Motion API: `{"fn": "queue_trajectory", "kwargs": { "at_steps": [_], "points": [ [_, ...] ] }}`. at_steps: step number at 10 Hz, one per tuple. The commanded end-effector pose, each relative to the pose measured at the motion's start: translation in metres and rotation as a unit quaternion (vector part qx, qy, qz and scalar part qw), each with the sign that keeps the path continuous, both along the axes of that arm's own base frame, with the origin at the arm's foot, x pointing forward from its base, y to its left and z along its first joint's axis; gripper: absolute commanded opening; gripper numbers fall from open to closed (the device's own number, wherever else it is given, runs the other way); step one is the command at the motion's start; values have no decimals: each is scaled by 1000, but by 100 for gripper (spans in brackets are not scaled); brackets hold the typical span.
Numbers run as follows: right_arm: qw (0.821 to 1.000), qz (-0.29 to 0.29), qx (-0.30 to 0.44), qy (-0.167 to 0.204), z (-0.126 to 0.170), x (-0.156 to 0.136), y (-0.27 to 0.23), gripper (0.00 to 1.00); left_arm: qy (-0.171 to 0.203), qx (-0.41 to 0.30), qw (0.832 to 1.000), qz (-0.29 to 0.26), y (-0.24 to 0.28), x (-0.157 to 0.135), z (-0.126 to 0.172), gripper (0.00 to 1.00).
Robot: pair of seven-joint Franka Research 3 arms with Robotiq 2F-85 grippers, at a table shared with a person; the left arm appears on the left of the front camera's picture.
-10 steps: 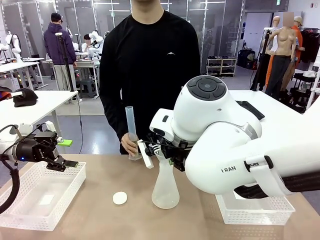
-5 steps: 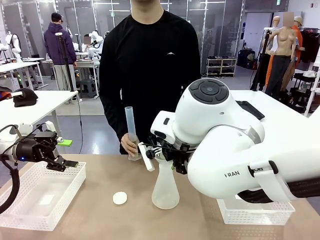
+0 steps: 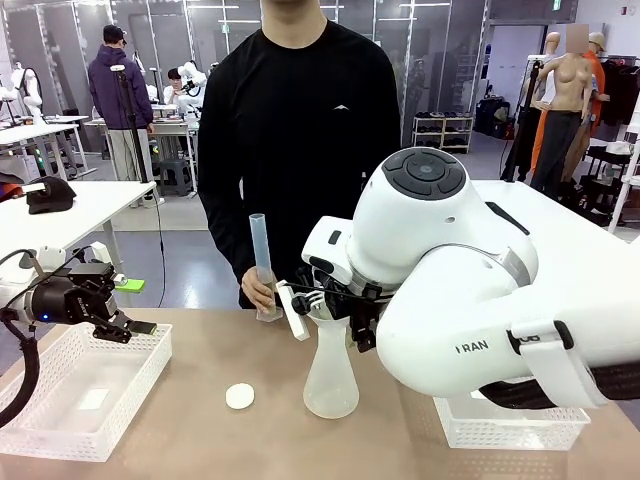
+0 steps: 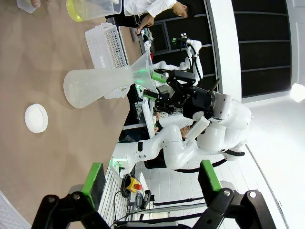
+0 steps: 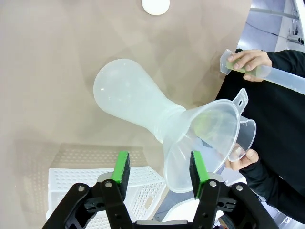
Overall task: Prepare the solutions needed for the experiment.
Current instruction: Pick up the Plastic Funnel and insert it into the Big flask, then once the solution is in the Big flask , pick up the Plastic Funnel and place it back into the right Organizing basket.
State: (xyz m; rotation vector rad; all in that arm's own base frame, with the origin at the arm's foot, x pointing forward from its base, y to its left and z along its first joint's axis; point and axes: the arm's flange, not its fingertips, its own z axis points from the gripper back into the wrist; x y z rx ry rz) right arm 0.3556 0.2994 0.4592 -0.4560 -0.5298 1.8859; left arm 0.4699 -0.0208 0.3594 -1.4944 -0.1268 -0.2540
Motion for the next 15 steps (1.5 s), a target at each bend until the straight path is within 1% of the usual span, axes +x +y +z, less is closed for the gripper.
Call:
{"fn": "queue_trajectory", "kwargs": {
  "at_steps": [1, 10, 11, 12, 13, 14, 15],
  "points": [
    [1000, 2, 1, -12, 1, 3, -1, 64, -6, 1, 1000, -2, -1, 0, 1, 100],
    [1000, 2, 1, -12, 1, 3, -1, 64, -6, 1, 1000, -2, -1, 0, 1, 100],
    [1000, 2, 0, -3, 1, 0, 0, 64, -6, 1, 1000, -2, -1, 0, 1, 100],
    [999, -17, 5, -37, 16, -13, 1, 64, -6, 1, 1000, -2, -1, 0, 1, 100],
    [998, -24, 24, -47, 35, -10, -1, 64, -6, 1, 1000, -2, -1, 0, 1, 100],
    [998, -30, 46, -38, 45, -6, -3, 64, -6, 1, 1000, -2, -1, 0, 1, 100],
    [995, -80, 62, -26, 59, 7, -12, 64, -6, 1, 1000, -2, -1, 0, 1, 100]
  ]
}}
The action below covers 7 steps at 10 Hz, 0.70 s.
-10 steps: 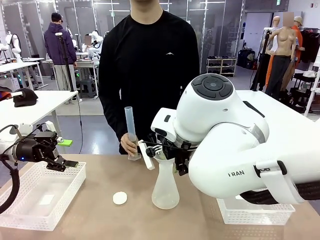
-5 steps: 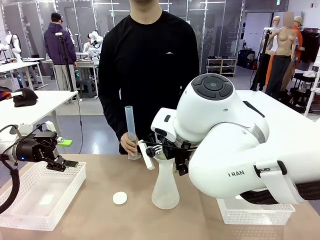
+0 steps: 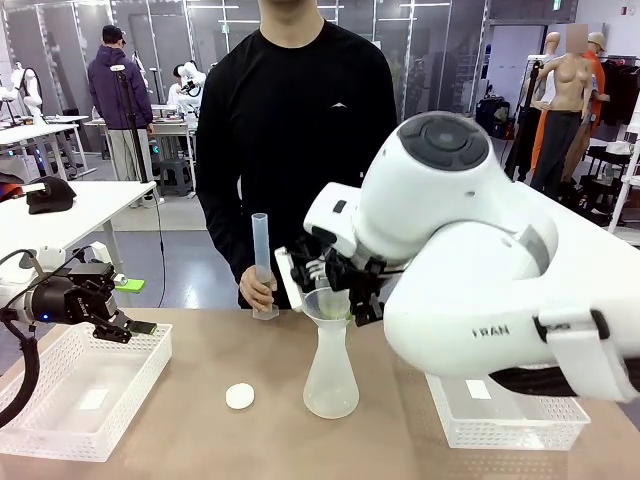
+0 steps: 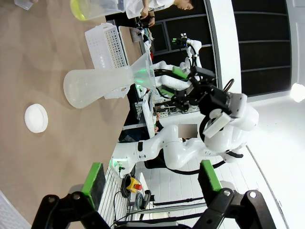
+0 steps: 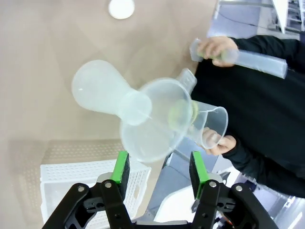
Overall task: Prepare the solutions needed for the experiment.
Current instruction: Once the solution is in the Big flask , pick up the Plastic Funnel and place it back into the right Organizing basket.
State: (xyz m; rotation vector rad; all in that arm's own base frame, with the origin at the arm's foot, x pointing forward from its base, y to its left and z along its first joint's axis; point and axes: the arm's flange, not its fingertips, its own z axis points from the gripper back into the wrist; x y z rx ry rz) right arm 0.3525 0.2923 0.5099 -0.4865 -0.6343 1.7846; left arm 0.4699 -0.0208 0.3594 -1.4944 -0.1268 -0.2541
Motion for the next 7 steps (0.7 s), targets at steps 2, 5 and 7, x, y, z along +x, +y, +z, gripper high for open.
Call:
{"fn": "queue_trajectory", "kwargs": {
  "at_steps": [2, 5, 7],
  "points": [
    [977, -163, 83, 112, 27, 37, -33, 64, -6, 1, 1000, -2, -1, 0, 1, 100],
    [915, -276, 156, 251, 50, 71, -91, 64, -6, 1, 1000, -2, -1, 0, 1, 100],
    [876, -354, 181, 272, 47, 81, -127, 64, -6, 1, 1000, -2, -1, 0, 1, 100]
  ]
}}
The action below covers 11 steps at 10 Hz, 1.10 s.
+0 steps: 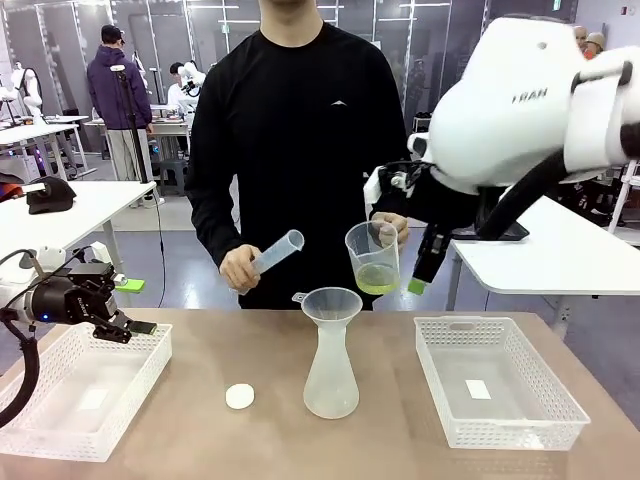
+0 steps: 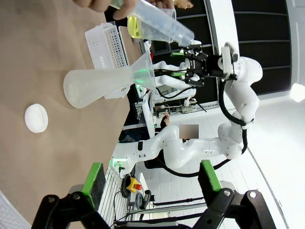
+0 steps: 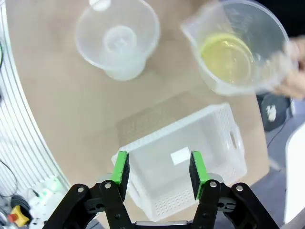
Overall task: Prepare the solutions needed for the experiment.
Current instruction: Once the solution is in the Big flask , pick up the Plastic Funnel and place it back into the right Organizing basket.
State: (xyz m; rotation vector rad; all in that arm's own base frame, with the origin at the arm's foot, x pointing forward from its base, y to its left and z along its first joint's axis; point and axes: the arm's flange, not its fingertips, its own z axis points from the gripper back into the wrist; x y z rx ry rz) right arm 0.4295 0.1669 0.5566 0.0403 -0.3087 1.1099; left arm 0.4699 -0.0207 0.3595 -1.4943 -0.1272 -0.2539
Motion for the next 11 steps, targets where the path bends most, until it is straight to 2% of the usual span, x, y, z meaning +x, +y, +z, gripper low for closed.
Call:
{"fn": "queue_trajectory", "kwargs": {
  "at_steps": [1, 3, 4, 9, 10, 11],
  "points": [
    [996, -82, 28, 16, -3, 6, -13, 64, -6, 1, 1000, -2, -1, 0, 1, 100],
    [990, -126, 44, 39, -11, 6, -39, 64, -6, 1, 1000, -2, -1, 0, 1, 100],
    [997, -75, 19, 20, -3, 9, -30, 64, -6, 1, 1000, -2, -1, 0, 1, 100],
    [996, -85, 21, 24, -5, 9, -29, 64, -6, 1, 1000, -2, -1, 0, 1, 100],
    [989, -115, 78, 58, -17, 22, -38, 64, -6, 1, 1000, -2, -1, 0, 1, 100],
    [975, -150, 144, 72, -24, 28, -54, 64, -6, 1, 1000, -2, -1, 0, 1, 100]
  ]
}}
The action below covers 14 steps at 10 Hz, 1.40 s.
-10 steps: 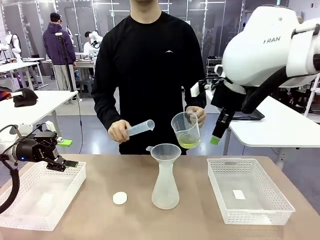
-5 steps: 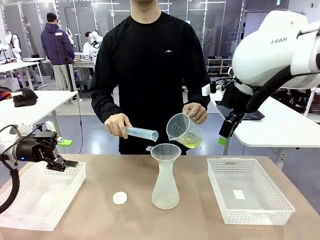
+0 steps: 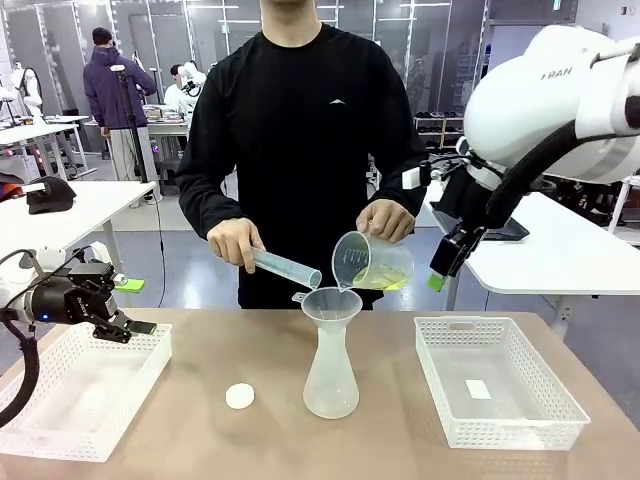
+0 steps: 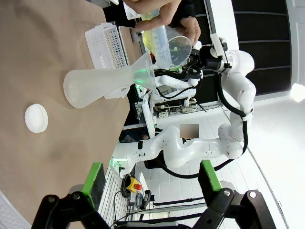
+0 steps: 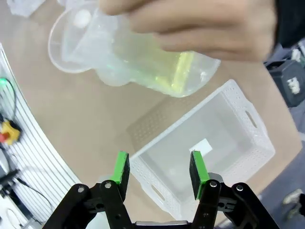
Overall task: Prepare the solutions needed for the experiment.
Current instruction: Once the solution is in the Big flask , pick up the Plastic Funnel and place it back into the right Organizing basket.
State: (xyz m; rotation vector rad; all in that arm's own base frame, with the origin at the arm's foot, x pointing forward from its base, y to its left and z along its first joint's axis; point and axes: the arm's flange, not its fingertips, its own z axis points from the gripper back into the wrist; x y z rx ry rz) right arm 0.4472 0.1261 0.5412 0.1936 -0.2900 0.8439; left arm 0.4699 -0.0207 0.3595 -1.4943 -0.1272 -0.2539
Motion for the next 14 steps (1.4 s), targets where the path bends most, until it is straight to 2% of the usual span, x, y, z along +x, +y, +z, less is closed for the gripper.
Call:
{"fn": "queue_trajectory", "kwargs": {
  "at_steps": [1, 3, 5, 7, 8, 9, 10, 11, 13, 14],
  "points": [
    [989, -52, 132, 31, -13, 11, -28, 64, -6, 1, 1000, -2, -1, 0, 1, 100],
    [965, -107, 227, 81, -29, 9, -65, 64, -6, 1, 1000, -2, -1, 0, 1, 100],
    [932, -167, 307, 97, -57, 11, -110, 64, -6, 1, 1000, -2, -1, 0, 1, 100],
    [897, -201, 372, 128, -84, 13, -140, 64, -6, 1, 1000, -2, -1, 0, 1, 100],
    [860, -228, 418, 183, -101, 14, -150, 64, -6, 1, 1000, -2, -1, 0, 1, 100],
    [827, -251, 451, 223, -116, 16, -157, 64, -6, 1, 1000, -2, -1, 0, 1, 100],
    [804, -272, 470, 244, -128, 20, -160, 64, -6, 1, 1000, -2, -1, 0, 1, 100],
    [788, -271, 488, 259, -139, 23, -159, 64, -6, 1, 1000, -2, -1, 0, 1, 100],
    [743, -270, 540, 289, -159, 29, -157, 64, -6, 1, 1000, -2, -1, 0, 1, 100],
    [729, -278, 549, 299, -166, 29, -155, 64, -6, 1, 1000, -2, -1, 0, 1, 100]
  ]
}}
